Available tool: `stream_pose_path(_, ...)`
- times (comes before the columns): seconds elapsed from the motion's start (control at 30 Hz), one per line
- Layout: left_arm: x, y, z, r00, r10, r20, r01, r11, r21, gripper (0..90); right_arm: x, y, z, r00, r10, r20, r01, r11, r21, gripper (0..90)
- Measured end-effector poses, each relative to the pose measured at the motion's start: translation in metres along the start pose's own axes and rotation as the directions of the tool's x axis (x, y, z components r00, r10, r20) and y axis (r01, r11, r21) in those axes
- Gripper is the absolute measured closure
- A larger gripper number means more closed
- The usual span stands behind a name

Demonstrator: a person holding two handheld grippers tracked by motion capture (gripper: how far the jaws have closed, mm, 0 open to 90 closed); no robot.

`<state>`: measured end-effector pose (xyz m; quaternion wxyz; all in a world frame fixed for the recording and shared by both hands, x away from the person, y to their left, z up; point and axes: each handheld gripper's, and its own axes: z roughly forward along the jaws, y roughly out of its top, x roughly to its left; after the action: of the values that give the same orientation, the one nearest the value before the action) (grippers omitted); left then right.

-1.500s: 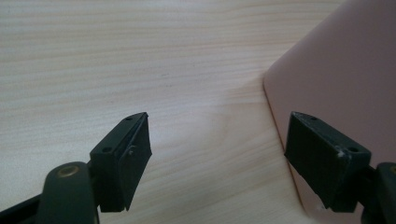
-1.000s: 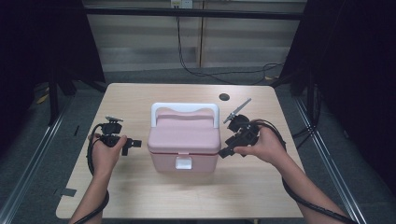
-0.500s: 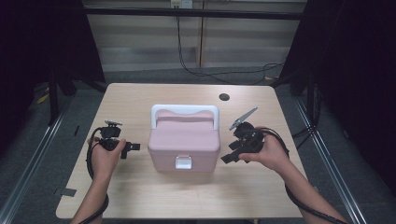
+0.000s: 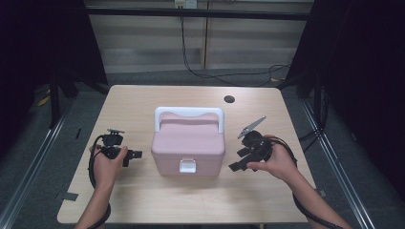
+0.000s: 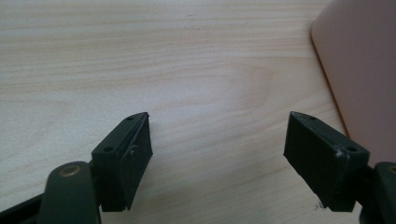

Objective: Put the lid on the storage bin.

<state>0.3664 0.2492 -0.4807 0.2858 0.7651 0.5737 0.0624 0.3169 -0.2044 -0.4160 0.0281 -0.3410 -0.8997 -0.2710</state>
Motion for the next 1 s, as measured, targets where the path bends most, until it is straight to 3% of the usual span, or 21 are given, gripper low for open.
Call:
stream_pose_path(0.1,0.0,-0.002,0.002,0.9998,0.021,0.0,-0.021,0.9997,-0.009,22.5,-0.001,-0.004,0.003,1.0,0.001,-0.002,-0.001,1.0,0.006,28.1)
stream_pose_path(0.17,-0.001,-0.003,0.003,0.9999,0.013,-0.003,-0.013,0.9996,-0.024,22.4,-0.002,-0.007,0.005,1.0,0.004,0.006,-0.004,1.0,-0.002,28.1)
stream_pose_path(0.33,0.001,-0.008,0.005,0.998,0.063,-0.009,-0.063,0.9963,-0.058,21.6,-0.006,-0.014,0.007,1.0,0.008,0.005,-0.008,1.0,-0.02,27.7)
stream_pose_path(0.57,0.001,-0.015,0.007,0.9941,0.106,0.019,-0.104,0.989,-0.106,15.4,-0.008,-0.024,0.014,0.9999,0.016,0.007,-0.016,1.0,-0.017,26.9)
stream_pose_path(0.8,-0.002,-0.022,0.009,0.9873,0.158,-0.01,-0.158,0.9761,-0.149,14.8,-0.008,-0.03,0.018,0.9999,0.013,0.001,-0.013,0.999,-0.032,26.6)
stream_pose_path(0.93,-0.004,-0.027,0.011,0.98,0.198,-0.013,-0.198,0.9656,-0.169,10.7,-0.009,-0.034,0.019,0.9999,0.007,0.008,-0.007,0.999,-0.031,26.4)
stream_pose_path(1.0,-0.004,-0.029,0.012,0.9726,0.232,-0.014,-0.231,0.9575,-0.173,7.4,-0.009,-0.036,0.02,0.9999,0.012,0.006,-0.011,1.0,-0.027,26.2)
